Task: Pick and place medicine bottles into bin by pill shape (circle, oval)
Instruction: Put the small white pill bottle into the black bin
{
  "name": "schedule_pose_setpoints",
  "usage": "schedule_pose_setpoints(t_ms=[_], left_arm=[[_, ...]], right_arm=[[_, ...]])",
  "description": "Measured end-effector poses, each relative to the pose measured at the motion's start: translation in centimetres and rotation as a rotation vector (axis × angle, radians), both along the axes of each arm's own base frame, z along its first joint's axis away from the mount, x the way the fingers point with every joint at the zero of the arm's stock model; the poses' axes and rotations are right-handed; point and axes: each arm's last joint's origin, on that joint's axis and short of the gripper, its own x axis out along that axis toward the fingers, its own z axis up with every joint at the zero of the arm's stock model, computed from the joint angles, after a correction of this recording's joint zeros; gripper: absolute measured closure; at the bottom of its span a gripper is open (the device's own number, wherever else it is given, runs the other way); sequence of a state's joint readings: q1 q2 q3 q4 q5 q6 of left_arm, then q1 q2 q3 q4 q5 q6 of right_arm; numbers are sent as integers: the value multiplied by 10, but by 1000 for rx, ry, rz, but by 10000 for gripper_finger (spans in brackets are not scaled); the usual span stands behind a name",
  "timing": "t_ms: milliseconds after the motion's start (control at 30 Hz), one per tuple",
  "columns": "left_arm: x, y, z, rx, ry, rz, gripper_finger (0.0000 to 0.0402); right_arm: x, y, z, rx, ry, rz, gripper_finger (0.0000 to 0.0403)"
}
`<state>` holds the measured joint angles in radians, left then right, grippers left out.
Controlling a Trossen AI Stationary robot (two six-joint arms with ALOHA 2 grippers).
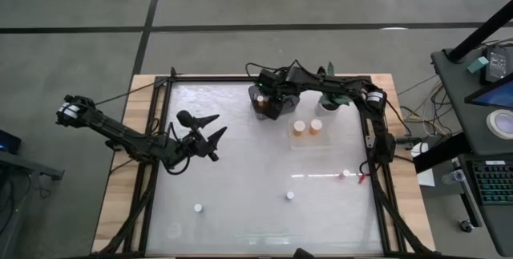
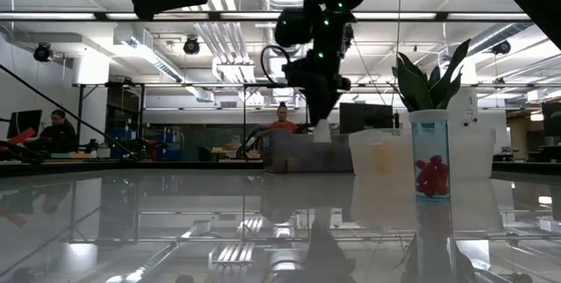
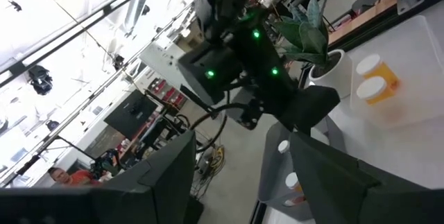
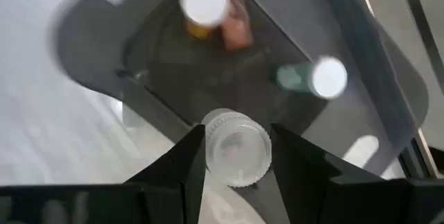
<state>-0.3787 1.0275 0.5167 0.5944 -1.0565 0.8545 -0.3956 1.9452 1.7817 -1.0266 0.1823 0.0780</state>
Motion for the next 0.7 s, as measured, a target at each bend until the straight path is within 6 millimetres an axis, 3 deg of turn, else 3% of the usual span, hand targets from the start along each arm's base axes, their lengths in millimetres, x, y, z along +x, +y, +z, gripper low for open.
schedule_pose_setpoints(t_ms=[200, 467, 700], left_arm=[[0, 0, 0, -3, -3, 0, 182], [0, 0, 0, -3, -3, 0, 182], [0, 0, 0, -4, -6, 0, 182]], right_arm=[[-14, -17, -19, -3, -10, -58, 266], [-22, -29, -30, 0, -8, -98, 265], [-22, -29, -30, 6, -1, -97, 216]])
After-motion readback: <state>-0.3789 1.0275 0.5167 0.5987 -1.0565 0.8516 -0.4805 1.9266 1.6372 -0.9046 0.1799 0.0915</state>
